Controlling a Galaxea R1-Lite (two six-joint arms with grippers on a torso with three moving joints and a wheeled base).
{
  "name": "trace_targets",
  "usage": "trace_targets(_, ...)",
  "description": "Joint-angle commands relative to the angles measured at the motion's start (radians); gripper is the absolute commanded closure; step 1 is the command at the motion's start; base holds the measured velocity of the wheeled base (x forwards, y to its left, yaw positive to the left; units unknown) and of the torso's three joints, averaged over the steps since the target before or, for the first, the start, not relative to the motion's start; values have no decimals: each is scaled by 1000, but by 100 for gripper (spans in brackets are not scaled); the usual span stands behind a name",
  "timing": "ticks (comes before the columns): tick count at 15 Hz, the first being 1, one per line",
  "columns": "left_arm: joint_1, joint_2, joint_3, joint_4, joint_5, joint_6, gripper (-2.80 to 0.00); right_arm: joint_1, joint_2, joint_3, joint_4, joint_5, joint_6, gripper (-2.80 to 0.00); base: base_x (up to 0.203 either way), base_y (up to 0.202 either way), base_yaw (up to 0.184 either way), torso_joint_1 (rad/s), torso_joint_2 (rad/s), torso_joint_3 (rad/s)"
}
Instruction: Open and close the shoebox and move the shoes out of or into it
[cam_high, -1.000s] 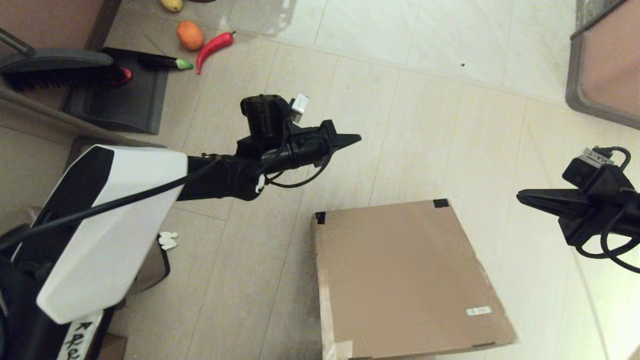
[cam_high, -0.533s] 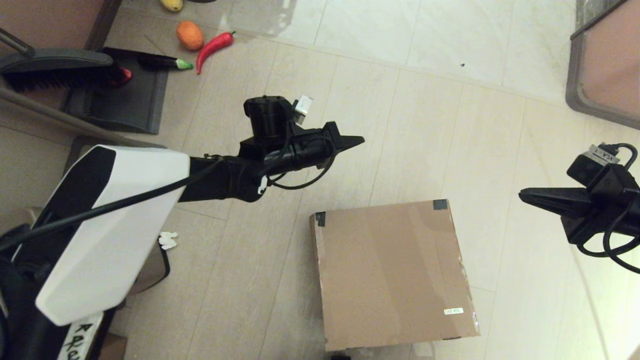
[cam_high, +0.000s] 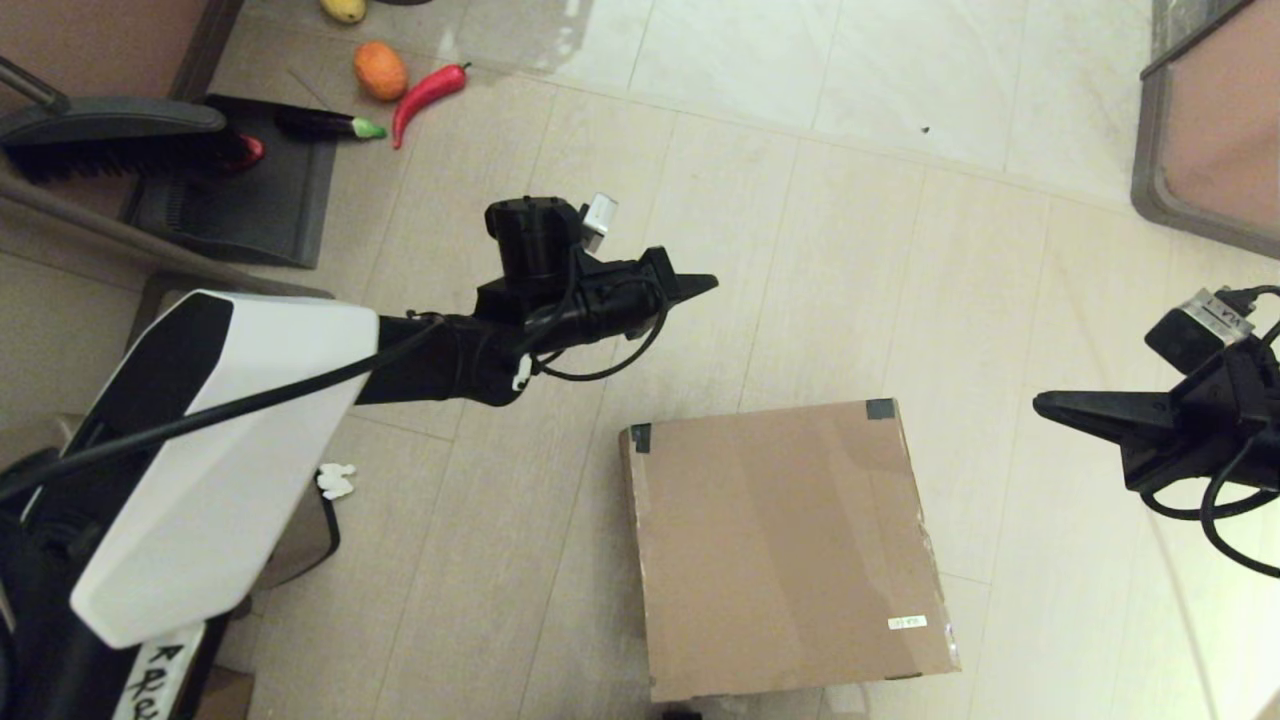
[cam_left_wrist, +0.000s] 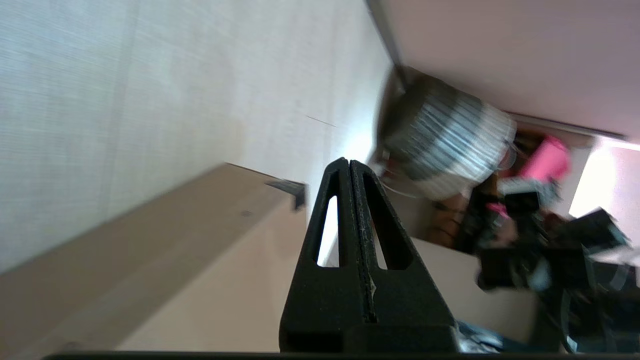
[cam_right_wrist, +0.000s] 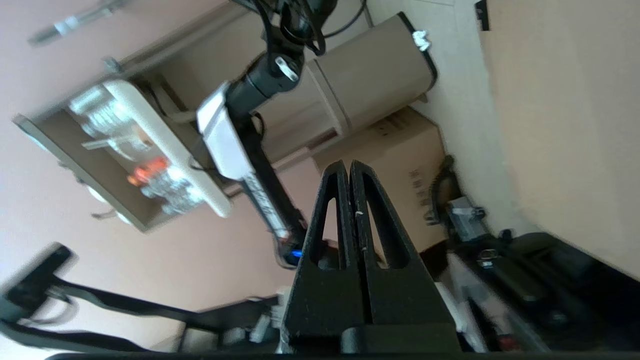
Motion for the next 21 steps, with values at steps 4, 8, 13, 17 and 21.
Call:
trace_targets(4,5,-32,64,-4,3,14,0,13,-1,61,-8,8,-90,0,0,0,0,0,0,0)
trace_targets(8,27,-92,217,-5,4,64,0,13,30,158,-6,-12,-440,0,0,0,0,0,0,0)
trace_targets(13,93,-217,576,-96,9,171,0,11,21,232,-6,-65,-582,0,0,0,0,0,0,0)
trace_targets(17,139,-264,648,-141,12,182,0,11,10,236,-6,-69,-582,0,0,0,0,0,0,0)
trace_targets(21,139,-267,654,-141,38,182,0,11,-2,254,-6,-120,-587,0,0,0,0,0,0,0)
